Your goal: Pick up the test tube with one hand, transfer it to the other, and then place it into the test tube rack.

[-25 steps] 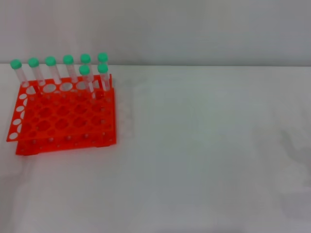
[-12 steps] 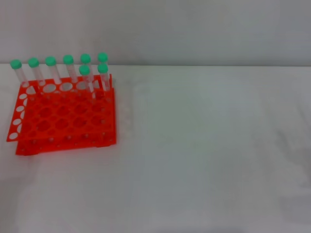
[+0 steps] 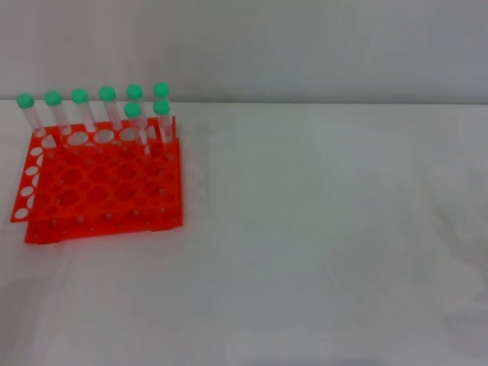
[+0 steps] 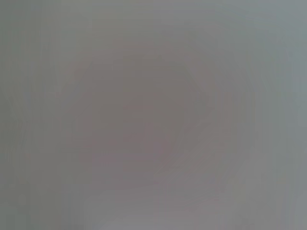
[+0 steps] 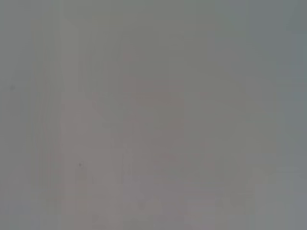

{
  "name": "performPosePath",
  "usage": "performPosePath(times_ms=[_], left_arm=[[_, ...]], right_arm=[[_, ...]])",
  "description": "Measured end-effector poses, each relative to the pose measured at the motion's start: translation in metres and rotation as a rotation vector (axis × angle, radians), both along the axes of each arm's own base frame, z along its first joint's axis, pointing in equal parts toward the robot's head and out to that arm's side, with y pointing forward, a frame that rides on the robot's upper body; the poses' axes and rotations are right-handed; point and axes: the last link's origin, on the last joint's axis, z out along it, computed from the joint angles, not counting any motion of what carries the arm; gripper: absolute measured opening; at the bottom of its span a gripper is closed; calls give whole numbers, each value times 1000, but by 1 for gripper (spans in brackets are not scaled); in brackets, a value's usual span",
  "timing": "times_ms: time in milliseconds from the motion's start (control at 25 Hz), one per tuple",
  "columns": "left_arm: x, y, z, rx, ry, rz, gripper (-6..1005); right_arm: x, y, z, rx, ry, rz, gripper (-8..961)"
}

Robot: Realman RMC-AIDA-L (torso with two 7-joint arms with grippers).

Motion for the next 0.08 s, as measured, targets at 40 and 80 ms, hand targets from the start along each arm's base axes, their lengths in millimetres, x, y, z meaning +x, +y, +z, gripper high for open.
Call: performPosePath(times_ms=[40,80], left_arm=[[0,1,0,0,1,-2,866],[1,2,1,0,2,-4,866]], right_arm=[[1,-1,0,-1,4,-3,877],[1,-2,0,-2,5,-5,877]])
